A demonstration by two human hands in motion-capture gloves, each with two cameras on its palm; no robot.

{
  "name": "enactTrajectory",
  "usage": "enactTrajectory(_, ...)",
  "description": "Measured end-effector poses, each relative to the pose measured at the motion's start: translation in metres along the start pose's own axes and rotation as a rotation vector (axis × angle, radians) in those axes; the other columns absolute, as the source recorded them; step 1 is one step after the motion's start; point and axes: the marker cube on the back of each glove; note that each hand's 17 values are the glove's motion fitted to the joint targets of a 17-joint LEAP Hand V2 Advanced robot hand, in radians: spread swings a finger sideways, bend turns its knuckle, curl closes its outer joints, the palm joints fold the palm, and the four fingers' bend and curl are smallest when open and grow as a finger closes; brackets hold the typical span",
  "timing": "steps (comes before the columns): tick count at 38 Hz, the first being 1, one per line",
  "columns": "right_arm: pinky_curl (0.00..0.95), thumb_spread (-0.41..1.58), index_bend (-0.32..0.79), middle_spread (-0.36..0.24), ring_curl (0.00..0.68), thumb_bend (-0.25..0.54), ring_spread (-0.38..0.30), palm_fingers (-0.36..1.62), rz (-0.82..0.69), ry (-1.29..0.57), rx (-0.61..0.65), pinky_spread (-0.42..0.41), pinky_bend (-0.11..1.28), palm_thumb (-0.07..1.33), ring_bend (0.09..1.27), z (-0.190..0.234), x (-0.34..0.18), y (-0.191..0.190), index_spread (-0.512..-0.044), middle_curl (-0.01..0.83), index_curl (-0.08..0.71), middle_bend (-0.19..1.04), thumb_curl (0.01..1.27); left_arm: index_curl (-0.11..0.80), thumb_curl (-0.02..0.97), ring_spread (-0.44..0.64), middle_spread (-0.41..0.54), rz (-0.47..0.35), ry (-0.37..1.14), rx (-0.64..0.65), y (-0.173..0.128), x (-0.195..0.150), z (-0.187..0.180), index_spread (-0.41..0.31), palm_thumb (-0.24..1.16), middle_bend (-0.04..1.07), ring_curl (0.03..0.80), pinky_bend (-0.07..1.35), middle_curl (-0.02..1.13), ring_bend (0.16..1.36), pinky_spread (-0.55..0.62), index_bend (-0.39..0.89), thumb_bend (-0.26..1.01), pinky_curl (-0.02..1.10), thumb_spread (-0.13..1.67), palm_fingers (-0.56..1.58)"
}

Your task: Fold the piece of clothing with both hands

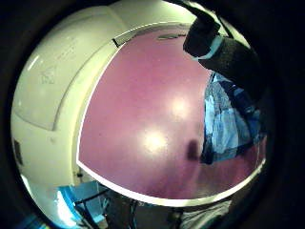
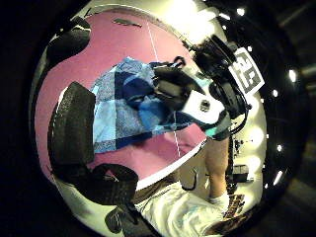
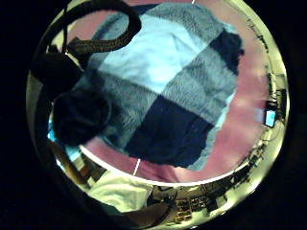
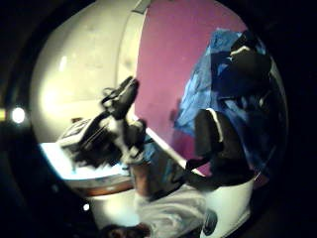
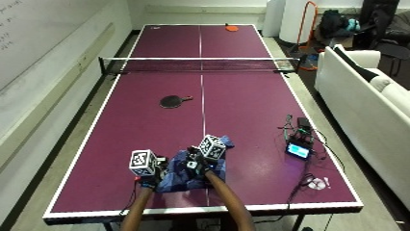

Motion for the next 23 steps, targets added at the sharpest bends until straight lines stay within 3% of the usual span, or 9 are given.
enactTrajectory(3,0.404,1.02,0.1,-0.187,0.482,-0.063,-0.199,0.92,0.02,0.002,-0.018,-0.156,0.41,0.86,0.74,-0.017,0.012,0.017,-0.304,0.457,0.279,0.33,0.44,0.375,0.198,-0.03,-0.132,0.001,-0.007,0.002,0.001,0.008,-0.005,-0.153,0.34,0.17,0.344,0.19,0.35,0.53,0.32,0.16,0.07,0.36,1.49,0.63)
enactTrajectory(6,0.403,1.08,0.11,-0.16,0.473,-0.05,-0.162,0.87,0.201,0.237,-0.014,-0.091,0.4,0.8,0.69,-0.052,0.042,0.048,-0.302,0.455,0.282,0.32,0.41,0.375,0.198,-0.03,-0.132,0.024,-0.034,0.0,-0.005,0.019,-0.003,-0.153,0.34,0.17,0.344,0.19,0.35,0.53,0.32,0.16,0.06,0.36,1.48,0.63)
enactTrajectory(7,0.402,1.11,0.14,-0.149,0.447,-0.045,-0.146,0.82,0.241,0.346,0.015,-0.055,0.4,0.79,0.62,-0.063,0.058,0.053,-0.302,0.451,0.288,0.31,0.41,0.375,0.199,-0.03,-0.13,0.033,-0.052,-0.005,-0.007,0.022,-0.002,-0.154,0.34,0.17,0.344,0.19,0.35,0.53,0.32,0.16,0.06,0.36,1.48,0.63)
enactTrajectory(10,0.388,1.16,0.19,-0.127,0.415,-0.031,-0.107,0.71,0.328,0.615,0.119,0.047,0.36,0.76,0.48,-0.076,0.122,0.041,-0.308,0.448,0.311,0.31,0.39,0.377,0.2,-0.02,-0.126,0.052,-0.095,-0.023,-0.011,0.036,-0.004,-0.155,0.34,0.17,0.345,0.18,0.35,0.53,0.33,0.16,0.06,0.35,1.48,0.63)
enactTrajectory(12,0.381,1.19,0.18,-0.121,0.402,-0.026,-0.092,0.68,0.379,0.701,0.17,0.092,0.34,0.75,0.45,-0.076,0.16,0.028,-0.31,0.441,0.317,0.29,0.38,0.378,0.2,-0.02,-0.124,0.064,-0.105,-0.023,-0.013,0.044,-0.004,-0.155,0.33,0.17,0.344,0.18,0.35,0.53,0.33,0.16,0.05,0.35,1.48,0.62)
enactTrajectory(15,0.373,1.22,0.19,-0.112,0.372,-0.017,-0.056,0.55,0.417,0.71,0.209,0.151,0.32,0.74,0.36,-0.08,0.178,0.03,-0.321,0.426,0.333,0.24,0.37,0.38,0.201,-0.01,-0.12,0.084,-0.114,-0.02,-0.017,0.051,-0.001,-0.155,0.33,0.16,0.344,0.18,0.35,0.53,0.34,0.17,0.04,0.35,1.47,0.62)
enactTrajectory(17,0.369,1.24,0.18,-0.109,0.368,-0.018,-0.046,0.6,0.428,0.686,0.215,0.173,0.32,0.73,0.35,-0.083,0.173,0.039,-0.324,0.427,0.339,0.24,0.37,0.381,0.202,-0.01,-0.121,0.091,-0.113,-0.024,-0.015,0.057,-0.002,-0.156,0.32,0.17,0.344,0.18,0.35,0.53,0.35,0.17,0.04,0.35,1.47,0.62)
enactTrajectory(21,0.356,1.3,0.16,-0.099,0.334,-0.006,-0.005,0.48,0.428,0.631,0.218,0.214,0.31,0.73,0.27,-0.091,0.154,0.062,-0.334,0.407,0.337,0.19,0.36,0.385,0.201,0.0,-0.113,0.104,-0.124,-0.032,-0.011,0.07,-0.008,-0.156,0.32,0.16,0.343,0.18,0.35,0.53,0.35,0.17,0.03,0.34,1.46,0.61)
enactTrajectory(23,0.352,1.32,0.15,-0.096,0.326,-0.005,0.011,0.47,0.413,0.619,0.214,0.227,0.31,0.73,0.26,-0.088,0.151,0.064,-0.336,0.403,0.334,0.19,0.36,0.387,0.202,0.0,-0.112,0.116,-0.175,0.042,-0.021,0.068,-0.011,-0.156,0.32,0.16,0.342,0.18,0.35,0.52,0.35,0.17,0.02,0.34,1.46,0.61)
